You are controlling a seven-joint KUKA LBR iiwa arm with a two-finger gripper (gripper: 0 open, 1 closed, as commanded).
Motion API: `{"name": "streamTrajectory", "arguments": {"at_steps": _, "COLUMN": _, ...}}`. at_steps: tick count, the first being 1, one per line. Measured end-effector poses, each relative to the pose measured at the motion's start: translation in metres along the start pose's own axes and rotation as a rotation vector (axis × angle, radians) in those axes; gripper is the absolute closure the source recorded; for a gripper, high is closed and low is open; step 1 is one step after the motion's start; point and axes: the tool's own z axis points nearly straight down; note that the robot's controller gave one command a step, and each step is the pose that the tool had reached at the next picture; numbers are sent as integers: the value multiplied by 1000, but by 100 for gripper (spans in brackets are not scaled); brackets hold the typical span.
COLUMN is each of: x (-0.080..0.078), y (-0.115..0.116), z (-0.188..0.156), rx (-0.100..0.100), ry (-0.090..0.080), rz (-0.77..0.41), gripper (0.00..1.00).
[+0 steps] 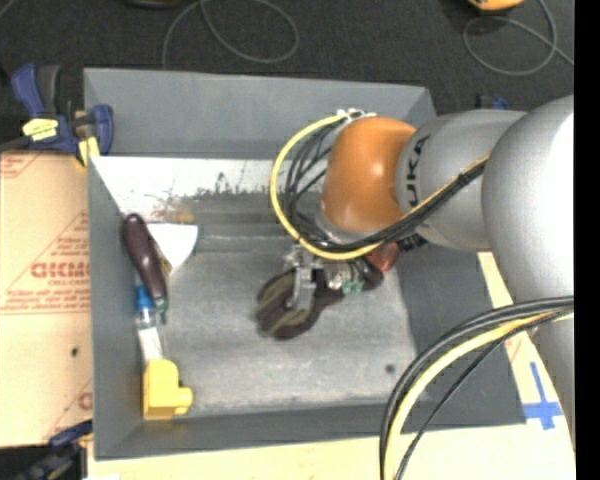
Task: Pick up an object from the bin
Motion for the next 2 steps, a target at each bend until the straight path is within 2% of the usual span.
{"name": "streamTrajectory", "arguments": {"at_steps": 1, "x": 2, "y": -5, "z": -109, "rx": 1, "ry": -3, "rz": -27, "gripper": 100}}
{"name": "streamTrajectory", "arguments": {"at_steps": 2, "x": 2, "y": -5, "z": -108, "rx": 1, "ry": -3, "rz": -27, "gripper": 100}}
